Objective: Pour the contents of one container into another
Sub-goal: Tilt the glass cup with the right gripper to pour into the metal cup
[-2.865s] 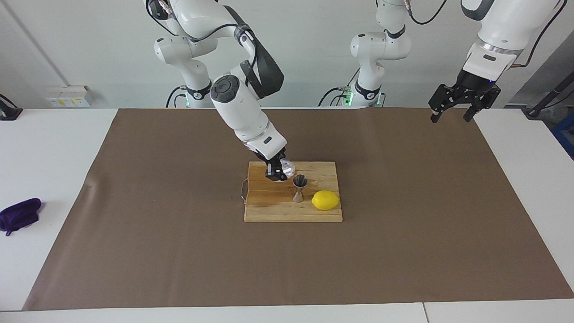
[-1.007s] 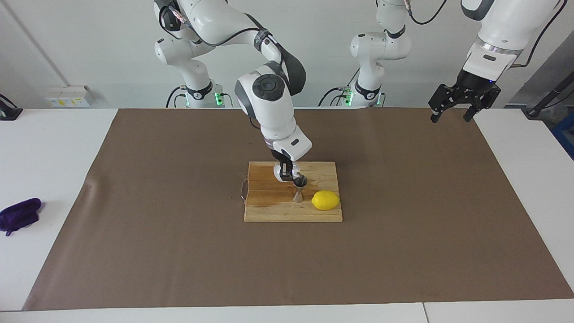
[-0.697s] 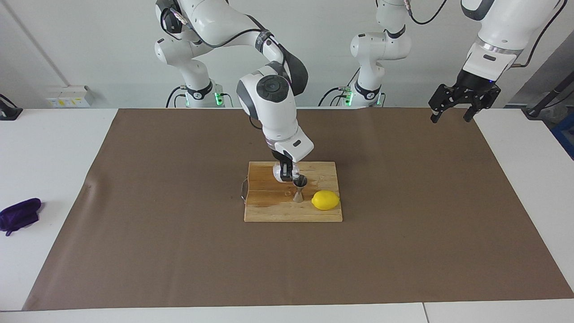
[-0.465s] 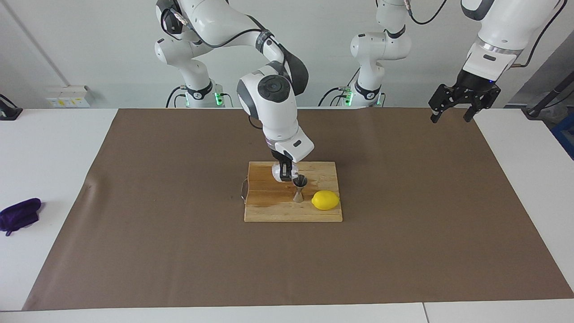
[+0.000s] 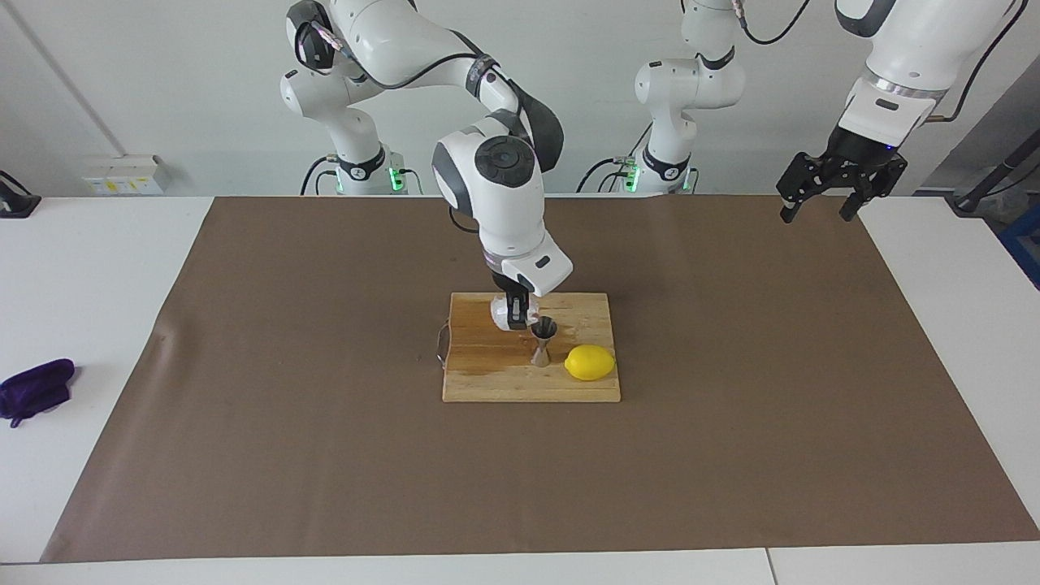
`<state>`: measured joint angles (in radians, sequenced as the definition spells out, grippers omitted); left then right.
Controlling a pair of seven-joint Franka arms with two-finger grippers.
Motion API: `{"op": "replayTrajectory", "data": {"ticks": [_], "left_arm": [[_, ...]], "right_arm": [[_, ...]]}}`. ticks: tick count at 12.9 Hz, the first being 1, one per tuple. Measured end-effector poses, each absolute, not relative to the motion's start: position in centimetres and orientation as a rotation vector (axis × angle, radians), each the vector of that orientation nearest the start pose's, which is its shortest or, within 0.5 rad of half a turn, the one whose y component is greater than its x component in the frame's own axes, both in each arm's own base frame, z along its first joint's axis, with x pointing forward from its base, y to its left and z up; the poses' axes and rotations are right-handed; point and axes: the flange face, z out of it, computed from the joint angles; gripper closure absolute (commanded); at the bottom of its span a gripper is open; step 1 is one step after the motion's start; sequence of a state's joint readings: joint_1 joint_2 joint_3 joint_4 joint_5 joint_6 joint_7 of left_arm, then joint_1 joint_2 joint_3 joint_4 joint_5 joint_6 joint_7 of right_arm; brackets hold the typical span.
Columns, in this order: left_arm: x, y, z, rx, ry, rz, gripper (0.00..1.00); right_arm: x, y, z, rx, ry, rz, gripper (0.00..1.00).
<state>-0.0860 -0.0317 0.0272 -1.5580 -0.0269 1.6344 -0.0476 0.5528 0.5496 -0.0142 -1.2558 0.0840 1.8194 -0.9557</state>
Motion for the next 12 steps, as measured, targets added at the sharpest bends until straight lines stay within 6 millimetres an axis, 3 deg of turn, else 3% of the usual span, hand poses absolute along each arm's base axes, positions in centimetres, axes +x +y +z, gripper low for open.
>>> {"op": "replayTrajectory", "data": {"ticks": [5,12], "left_arm": [[55.0,-3.5,65.4,-3.17,0.017,-0.169,0.0],[55.0,-3.5,65.4,-3.17,0.017,-0.169,0.0]], "right_arm": [[61.5,39.2,43.7,-2.287,-2.086,-0.028,1.0],[61.3,39.1,43.5,-2.289,-2.096,0.015,1.0]]}}
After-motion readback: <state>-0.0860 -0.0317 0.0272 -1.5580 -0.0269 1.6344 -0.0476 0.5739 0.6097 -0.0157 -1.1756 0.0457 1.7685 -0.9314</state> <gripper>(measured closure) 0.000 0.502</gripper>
